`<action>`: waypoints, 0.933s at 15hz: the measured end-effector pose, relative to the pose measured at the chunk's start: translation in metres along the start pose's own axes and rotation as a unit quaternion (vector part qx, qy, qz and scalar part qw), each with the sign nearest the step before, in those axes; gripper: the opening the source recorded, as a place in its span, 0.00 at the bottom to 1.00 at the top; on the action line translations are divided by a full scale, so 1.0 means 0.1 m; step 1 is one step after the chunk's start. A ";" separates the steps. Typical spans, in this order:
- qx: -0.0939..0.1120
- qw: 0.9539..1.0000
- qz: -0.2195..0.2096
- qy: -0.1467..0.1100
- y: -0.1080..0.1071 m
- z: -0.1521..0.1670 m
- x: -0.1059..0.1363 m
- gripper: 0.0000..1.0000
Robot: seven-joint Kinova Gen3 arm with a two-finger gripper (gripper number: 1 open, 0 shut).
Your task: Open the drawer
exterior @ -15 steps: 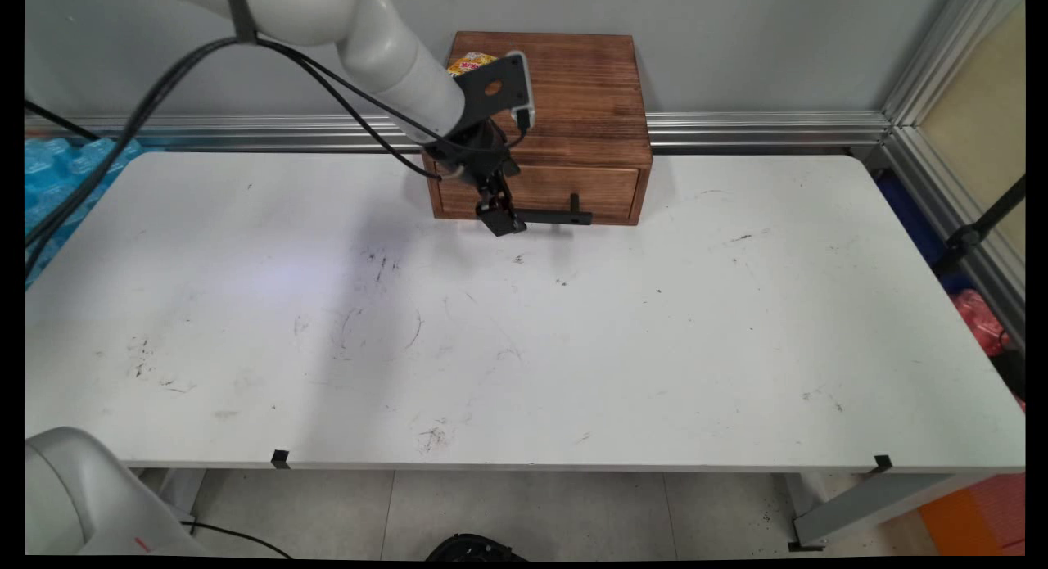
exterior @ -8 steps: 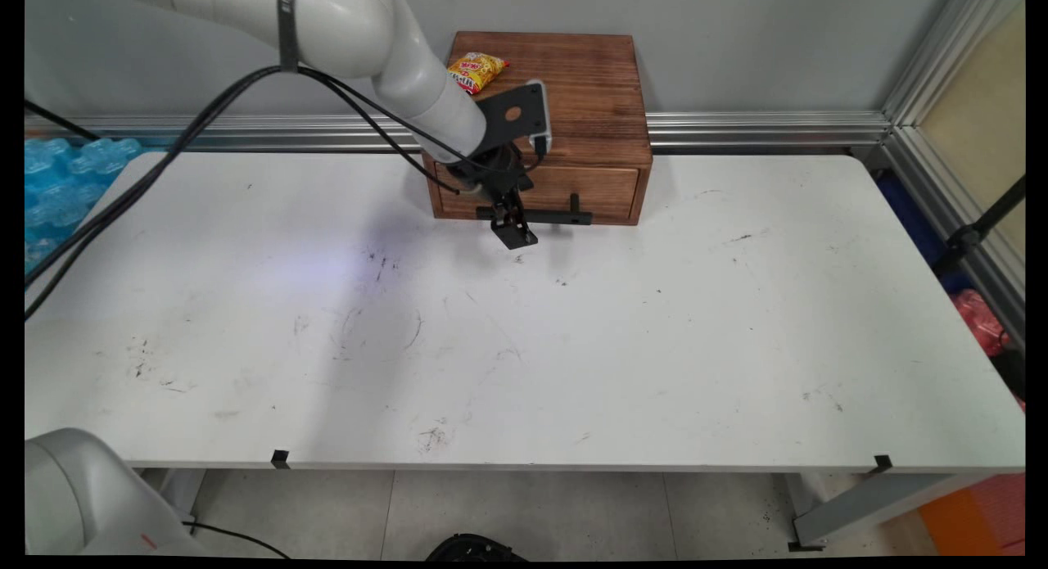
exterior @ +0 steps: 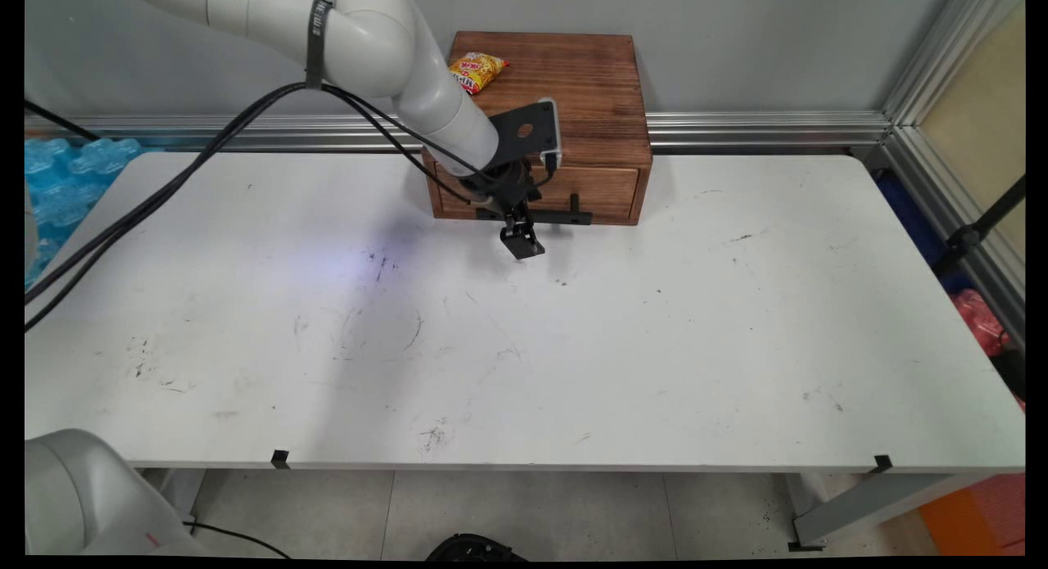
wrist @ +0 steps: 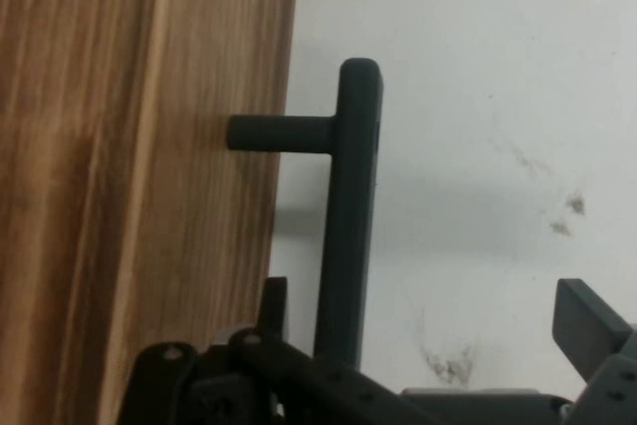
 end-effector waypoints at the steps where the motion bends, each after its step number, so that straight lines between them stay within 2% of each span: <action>1: -0.001 1.000 0.000 -0.001 0.01 0.02 0.00 1.00; 14: 0.001 1.000 -0.001 -0.017 0.02 0.14 -0.05 1.00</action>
